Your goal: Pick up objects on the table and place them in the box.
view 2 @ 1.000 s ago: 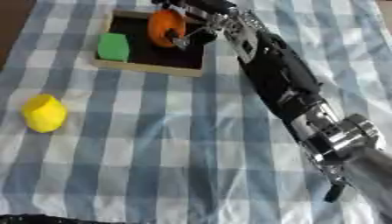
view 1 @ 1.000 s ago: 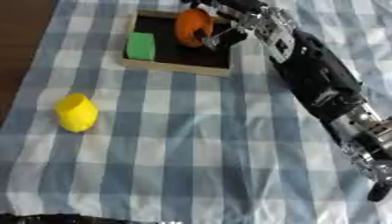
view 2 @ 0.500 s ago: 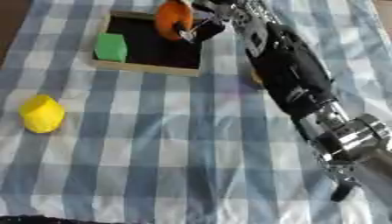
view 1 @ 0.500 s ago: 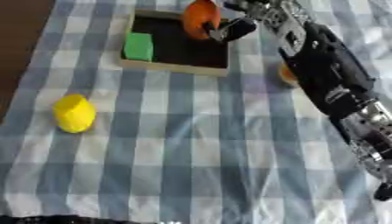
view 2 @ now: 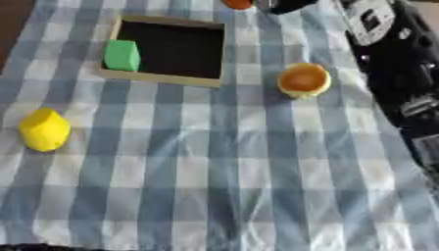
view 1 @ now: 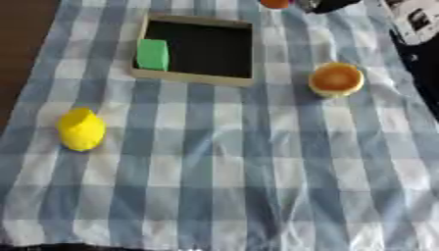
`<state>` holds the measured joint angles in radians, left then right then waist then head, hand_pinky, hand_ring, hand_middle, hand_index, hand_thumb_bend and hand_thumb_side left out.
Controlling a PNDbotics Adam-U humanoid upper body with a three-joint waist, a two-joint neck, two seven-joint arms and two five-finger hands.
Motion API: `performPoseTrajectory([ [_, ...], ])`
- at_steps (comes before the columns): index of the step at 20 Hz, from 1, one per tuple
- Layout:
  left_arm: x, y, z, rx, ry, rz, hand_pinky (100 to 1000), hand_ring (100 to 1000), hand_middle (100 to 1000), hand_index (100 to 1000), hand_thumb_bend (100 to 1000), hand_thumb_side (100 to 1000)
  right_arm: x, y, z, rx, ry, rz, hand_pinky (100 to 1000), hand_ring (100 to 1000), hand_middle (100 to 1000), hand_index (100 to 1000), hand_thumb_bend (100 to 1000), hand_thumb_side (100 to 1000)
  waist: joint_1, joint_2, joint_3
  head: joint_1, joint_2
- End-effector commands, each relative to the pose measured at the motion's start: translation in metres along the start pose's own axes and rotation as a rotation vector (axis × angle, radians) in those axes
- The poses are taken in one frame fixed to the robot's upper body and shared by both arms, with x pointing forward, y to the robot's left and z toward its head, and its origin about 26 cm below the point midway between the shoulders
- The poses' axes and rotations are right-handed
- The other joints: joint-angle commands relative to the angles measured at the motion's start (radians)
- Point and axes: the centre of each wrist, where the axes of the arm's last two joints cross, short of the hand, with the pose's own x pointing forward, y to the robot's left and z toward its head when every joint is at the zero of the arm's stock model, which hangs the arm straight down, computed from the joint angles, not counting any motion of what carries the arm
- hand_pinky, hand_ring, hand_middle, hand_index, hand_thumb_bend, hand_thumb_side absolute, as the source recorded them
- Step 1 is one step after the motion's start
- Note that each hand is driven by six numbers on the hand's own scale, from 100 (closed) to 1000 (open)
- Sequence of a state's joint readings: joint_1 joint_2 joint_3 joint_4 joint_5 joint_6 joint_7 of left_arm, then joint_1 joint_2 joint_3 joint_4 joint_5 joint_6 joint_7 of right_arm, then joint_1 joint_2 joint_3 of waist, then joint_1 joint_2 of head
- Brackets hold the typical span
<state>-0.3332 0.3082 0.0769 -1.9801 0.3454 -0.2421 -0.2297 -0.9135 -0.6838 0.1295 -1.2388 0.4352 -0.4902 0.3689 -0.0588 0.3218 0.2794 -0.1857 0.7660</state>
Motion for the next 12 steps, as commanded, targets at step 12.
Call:
performPoseTrajectory([
  [12, 0.008, 0.0, -0.008, -0.014, -0.033, -0.008, 749, 845, 684, 827, 100, 593, -0.013, 0.01, -0.019, -0.022, -0.066, -0.143, 924, 1000, 173, 677, 100, 251, -0.007, -0.021, 0.043, -0.036, 0.004],
])
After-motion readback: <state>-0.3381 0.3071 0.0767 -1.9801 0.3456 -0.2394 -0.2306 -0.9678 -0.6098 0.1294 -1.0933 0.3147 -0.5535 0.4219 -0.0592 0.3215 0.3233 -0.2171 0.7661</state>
